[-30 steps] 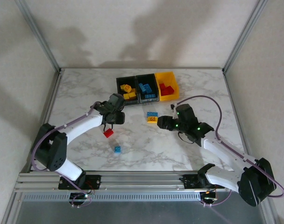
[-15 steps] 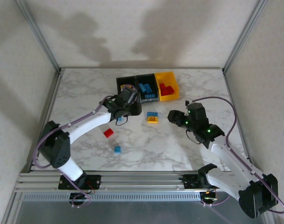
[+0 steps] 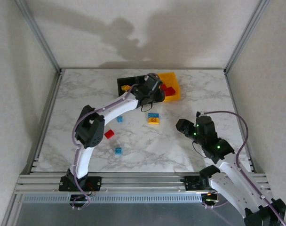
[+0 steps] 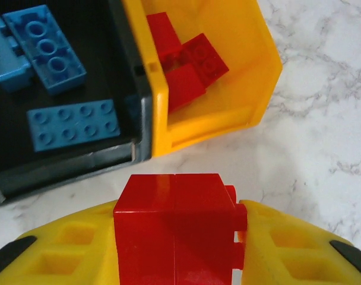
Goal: Sort the legos into containers by color
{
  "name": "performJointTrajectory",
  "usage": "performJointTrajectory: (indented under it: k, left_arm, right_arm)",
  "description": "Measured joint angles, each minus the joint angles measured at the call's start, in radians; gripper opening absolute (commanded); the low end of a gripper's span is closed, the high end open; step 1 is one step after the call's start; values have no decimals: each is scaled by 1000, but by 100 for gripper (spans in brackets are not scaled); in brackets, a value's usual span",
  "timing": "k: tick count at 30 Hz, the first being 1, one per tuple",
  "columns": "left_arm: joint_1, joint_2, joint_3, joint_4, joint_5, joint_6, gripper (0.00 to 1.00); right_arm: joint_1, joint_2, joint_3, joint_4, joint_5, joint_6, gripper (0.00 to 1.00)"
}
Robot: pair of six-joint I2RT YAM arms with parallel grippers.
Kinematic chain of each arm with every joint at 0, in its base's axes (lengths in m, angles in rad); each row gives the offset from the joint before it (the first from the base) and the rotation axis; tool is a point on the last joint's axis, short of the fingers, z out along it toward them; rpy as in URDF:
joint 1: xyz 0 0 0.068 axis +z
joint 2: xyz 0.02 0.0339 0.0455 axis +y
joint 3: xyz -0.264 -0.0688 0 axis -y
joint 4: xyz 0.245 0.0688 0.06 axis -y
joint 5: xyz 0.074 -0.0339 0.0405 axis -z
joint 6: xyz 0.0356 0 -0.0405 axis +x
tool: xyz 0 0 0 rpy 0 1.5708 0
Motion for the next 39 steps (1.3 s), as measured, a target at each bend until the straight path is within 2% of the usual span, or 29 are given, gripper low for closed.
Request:
performJointTrajectory:
  k: [12,15,20,31,35,39]
  left_arm:
    - [0,360,484,-40,3,-8,39]
    - [0,389,504,-37,3,-12,48]
    - [1,407,509,-26,2,-27,59]
    - [1,403,507,-7,2,-34,61]
    - [-5,311,357,7,3,-34,61]
    - [-18,103,86,49,3,-34,62]
  right_arm:
    - [0,22,-14,21,0,6,63]
    - [0,21,-13,21,0,0,63]
    - [0,19,-13,21,-1,-10,63]
    - [-2,20,-13,23,0,-10,63]
    - [-8,50,-9,27,9,-11,63]
    - [-32,124,35,34,15,-26,62]
